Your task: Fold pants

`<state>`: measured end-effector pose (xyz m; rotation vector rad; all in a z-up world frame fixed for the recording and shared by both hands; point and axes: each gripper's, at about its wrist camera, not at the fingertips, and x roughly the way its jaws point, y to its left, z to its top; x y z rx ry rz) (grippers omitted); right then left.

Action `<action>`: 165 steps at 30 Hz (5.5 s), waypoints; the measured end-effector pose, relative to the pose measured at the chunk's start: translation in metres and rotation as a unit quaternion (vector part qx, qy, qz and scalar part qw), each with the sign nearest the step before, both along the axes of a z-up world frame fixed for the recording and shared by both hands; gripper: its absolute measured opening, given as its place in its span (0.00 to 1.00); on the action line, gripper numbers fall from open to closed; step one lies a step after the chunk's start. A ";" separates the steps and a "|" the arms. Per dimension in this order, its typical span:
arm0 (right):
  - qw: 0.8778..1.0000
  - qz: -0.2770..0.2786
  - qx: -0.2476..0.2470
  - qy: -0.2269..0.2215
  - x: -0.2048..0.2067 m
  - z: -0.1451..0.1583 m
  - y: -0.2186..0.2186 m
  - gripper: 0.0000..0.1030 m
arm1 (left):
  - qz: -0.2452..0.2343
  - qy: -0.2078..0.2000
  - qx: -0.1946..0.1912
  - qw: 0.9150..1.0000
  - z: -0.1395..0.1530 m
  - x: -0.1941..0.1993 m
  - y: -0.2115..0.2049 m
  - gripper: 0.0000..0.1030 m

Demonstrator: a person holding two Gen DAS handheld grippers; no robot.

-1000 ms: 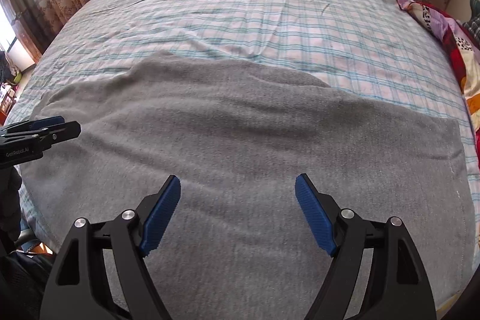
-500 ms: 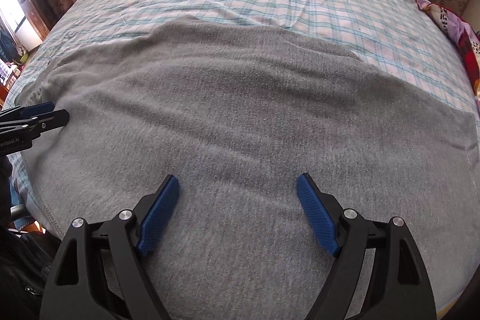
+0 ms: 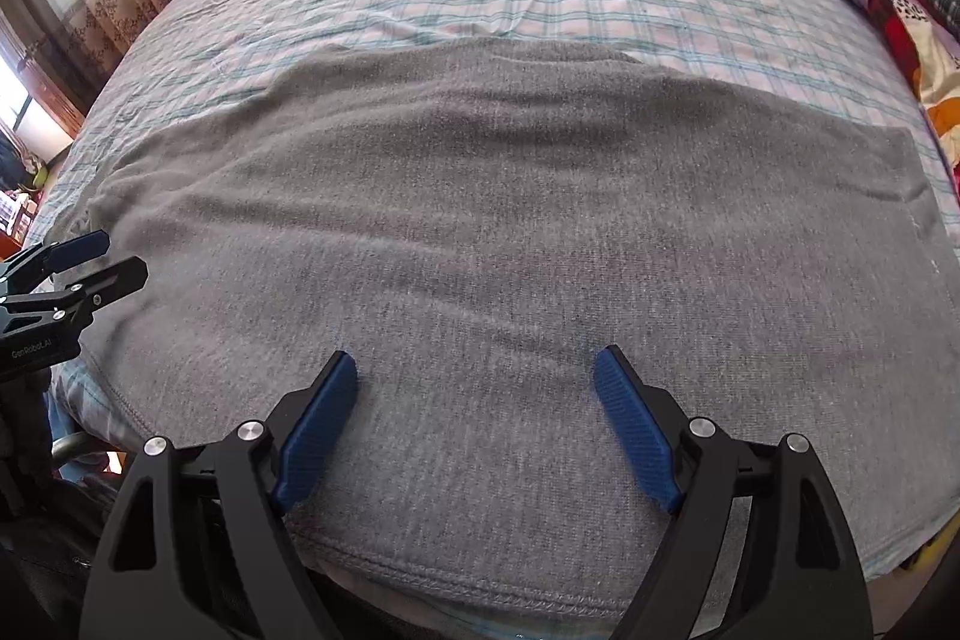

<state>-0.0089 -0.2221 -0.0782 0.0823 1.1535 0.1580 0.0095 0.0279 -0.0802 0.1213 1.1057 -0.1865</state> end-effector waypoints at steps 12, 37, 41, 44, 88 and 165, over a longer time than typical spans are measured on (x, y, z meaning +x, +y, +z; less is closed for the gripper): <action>0.996 -0.083 0.031 -0.025 -0.019 0.030 -0.066 0.79 | -0.034 -0.015 0.009 0.999 0.012 0.003 -0.028 0.85; 0.979 -0.203 0.013 -0.006 -0.025 0.006 -0.166 0.79 | -0.100 0.014 -0.007 0.995 -0.001 0.097 -0.161 0.85; 0.980 -0.198 0.005 -0.004 -0.024 0.005 -0.163 0.80 | -0.103 0.028 0.007 0.994 -0.016 0.104 -0.170 0.85; 0.980 -0.200 0.011 -0.004 -0.024 0.005 -0.166 0.80 | -0.104 0.037 0.018 0.994 -0.027 0.106 -0.173 0.85; 0.942 -0.332 0.028 -0.039 -0.088 0.000 -0.275 0.83 | -0.262 0.029 0.006 0.965 0.020 0.067 -0.325 0.88; 0.992 -0.001 0.115 -0.058 -0.043 0.039 -0.048 0.38 | -0.085 0.140 -0.243 0.956 0.001 0.086 -0.071 0.15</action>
